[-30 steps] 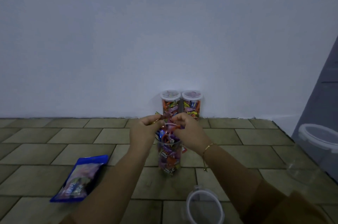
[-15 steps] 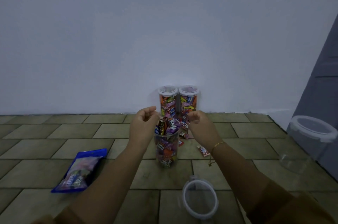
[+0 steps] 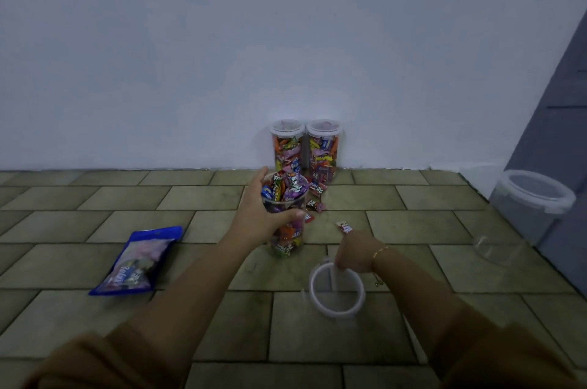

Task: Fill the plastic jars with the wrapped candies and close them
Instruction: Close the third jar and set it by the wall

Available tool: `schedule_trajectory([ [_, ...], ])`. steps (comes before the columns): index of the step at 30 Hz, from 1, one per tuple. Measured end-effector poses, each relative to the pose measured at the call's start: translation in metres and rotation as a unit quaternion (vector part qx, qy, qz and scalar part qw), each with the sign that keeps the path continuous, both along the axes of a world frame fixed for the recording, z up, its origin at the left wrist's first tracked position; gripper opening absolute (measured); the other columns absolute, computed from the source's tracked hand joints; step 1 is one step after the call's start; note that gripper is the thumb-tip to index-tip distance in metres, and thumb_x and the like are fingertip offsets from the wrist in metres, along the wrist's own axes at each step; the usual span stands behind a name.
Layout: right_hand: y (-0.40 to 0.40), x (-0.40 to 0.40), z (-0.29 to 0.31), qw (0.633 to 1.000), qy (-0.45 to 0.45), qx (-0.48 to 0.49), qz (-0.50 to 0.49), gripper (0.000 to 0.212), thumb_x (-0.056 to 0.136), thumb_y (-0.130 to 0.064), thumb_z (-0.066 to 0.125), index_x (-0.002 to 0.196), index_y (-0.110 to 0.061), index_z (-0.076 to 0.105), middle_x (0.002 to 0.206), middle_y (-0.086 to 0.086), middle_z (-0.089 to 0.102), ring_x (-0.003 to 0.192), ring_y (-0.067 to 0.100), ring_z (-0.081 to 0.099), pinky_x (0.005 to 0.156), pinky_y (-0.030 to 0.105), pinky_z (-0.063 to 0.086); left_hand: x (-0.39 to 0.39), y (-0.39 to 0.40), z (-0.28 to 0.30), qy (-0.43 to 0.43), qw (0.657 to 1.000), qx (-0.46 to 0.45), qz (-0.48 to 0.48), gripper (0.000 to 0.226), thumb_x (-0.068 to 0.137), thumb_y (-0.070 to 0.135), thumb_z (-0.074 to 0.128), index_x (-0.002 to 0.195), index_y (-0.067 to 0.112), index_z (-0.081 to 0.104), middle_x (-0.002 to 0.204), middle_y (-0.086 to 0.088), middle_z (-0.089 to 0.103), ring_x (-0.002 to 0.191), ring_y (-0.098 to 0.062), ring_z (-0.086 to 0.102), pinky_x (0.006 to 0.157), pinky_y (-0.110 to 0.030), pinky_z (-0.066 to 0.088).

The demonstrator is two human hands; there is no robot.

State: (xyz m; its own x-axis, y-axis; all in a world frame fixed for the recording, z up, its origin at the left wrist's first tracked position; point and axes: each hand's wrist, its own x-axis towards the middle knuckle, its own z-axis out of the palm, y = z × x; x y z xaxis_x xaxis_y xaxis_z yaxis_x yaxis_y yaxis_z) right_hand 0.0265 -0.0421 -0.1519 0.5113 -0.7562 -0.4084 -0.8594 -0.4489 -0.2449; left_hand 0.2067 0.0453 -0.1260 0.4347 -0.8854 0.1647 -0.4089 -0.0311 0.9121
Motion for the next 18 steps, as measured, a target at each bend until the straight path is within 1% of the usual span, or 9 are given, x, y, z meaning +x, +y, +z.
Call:
schedule_trajectory([
  [1,-0.002,-0.001,0.003,1.0,-0.028,0.001,-0.01,0.013,0.086,-0.022,0.058,0.098,-0.016,0.06,0.094,0.006,0.054,0.082,0.018,0.049,0.068,0.023,0.043,0.001,0.0,-0.001,-0.001,1.0,-0.003,-0.003,0.116,0.054,0.037,0.087,0.148,0.027,0.02,0.145,-0.001,0.036,0.127,-0.015,0.044,0.106,-0.041,0.042],
  [3,-0.008,0.0,0.006,0.993,-0.105,-0.015,-0.052,0.005,0.086,-0.018,0.056,0.089,-0.015,0.058,0.086,0.006,0.056,0.071,0.018,0.051,0.063,0.021,0.043,0.004,0.002,-0.003,0.002,1.0,-0.009,-0.005,0.119,0.049,0.042,0.086,0.147,0.028,0.021,0.145,-0.001,0.037,0.126,-0.015,0.045,0.106,-0.042,0.042],
  [5,-0.011,0.002,0.013,0.968,-0.22,-0.043,-0.116,0.011,0.083,-0.014,0.056,0.082,-0.005,0.063,0.072,0.009,0.058,0.06,0.021,0.052,0.061,0.027,0.047,0.005,0.002,-0.004,-0.003,1.0,-0.01,-0.004,0.121,0.047,0.045,0.086,0.148,0.03,0.02,0.145,0.0,0.037,0.127,-0.015,0.045,0.106,-0.041,0.042],
  [7,-0.009,0.007,0.025,0.923,-0.335,-0.065,-0.176,0.018,0.083,-0.014,0.055,0.086,0.001,0.066,0.073,0.015,0.061,0.065,0.027,0.058,0.064,0.034,0.05,0.005,0.0,-0.004,-0.01,1.0,-0.007,-0.002,0.118,0.053,0.039,0.088,0.148,0.031,0.018,0.145,0.002,0.035,0.128,-0.014,0.043,0.107,-0.039,0.041],
  [9,-0.005,0.014,0.039,0.879,-0.426,-0.058,-0.207,0.018,0.086,-0.014,0.052,0.091,-0.005,0.067,0.081,0.015,0.064,0.077,0.032,0.062,0.066,0.035,0.05,0.006,0.0,-0.004,-0.024,1.0,0.001,0.001,0.117,0.057,0.036,0.088,0.148,0.034,0.015,0.146,0.002,0.033,0.129,-0.015,0.042,0.107,-0.039,0.04],
  [11,-0.001,0.024,0.054,0.842,-0.499,-0.065,-0.196,0.018,0.088,-0.011,0.049,0.089,-0.011,0.067,0.079,0.011,0.062,0.078,0.029,0.059,0.061,0.029,0.045,0.006,0.0,-0.005,-0.03,1.0,0.009,-0.002,0.121,0.053,0.044,0.088,0.148,0.038,0.013,0.147,0.001,0.032,0.13,-0.016,0.041,0.107,-0.043,0.04],
  [14,0.008,0.041,0.068,0.798,-0.582,-0.076,-0.137,0.023,0.09,-0.013,0.051,0.107,-0.015,0.066,0.097,0.005,0.065,0.088,0.023,0.06,0.073,0.034,0.051,0.007,0.0,-0.004,-0.017,1.0,0.018,-0.008,0.132,0.039,0.064,0.085,0.145,0.047,0.008,0.148,0.002,0.032,0.131,-0.016,0.042,0.105,-0.045,0.042],
  [16,0.016,0.051,0.067,0.8,-0.587,-0.09,-0.081,0.027,0.091,-0.02,0.055,0.117,-0.017,0.062,0.109,-0.001,0.064,0.097,0.015,0.059,0.081,0.027,0.051,0.008,0.0,-0.006,-0.014,1.0,0.015,-0.009,0.132,0.039,0.066,0.082,0.144,0.049,0.004,0.148,0.001,0.033,0.13,-0.016,0.043,0.105,-0.045,0.043],
  [18,0.022,0.059,0.059,0.82,-0.559,-0.125,-0.01,0.032,0.09,-0.024,0.059,0.122,-0.017,0.061,0.115,-0.004,0.063,0.103,0.007,0.056,0.089,0.021,0.046,0.009,0.0,-0.008,-0.009,1.0,0.003,-0.018,0.128,0.046,0.059,0.082,0.146,0.046,0.002,0.148,0.0,0.035,0.129,-0.015,0.045,0.103,-0.044,0.044],
])
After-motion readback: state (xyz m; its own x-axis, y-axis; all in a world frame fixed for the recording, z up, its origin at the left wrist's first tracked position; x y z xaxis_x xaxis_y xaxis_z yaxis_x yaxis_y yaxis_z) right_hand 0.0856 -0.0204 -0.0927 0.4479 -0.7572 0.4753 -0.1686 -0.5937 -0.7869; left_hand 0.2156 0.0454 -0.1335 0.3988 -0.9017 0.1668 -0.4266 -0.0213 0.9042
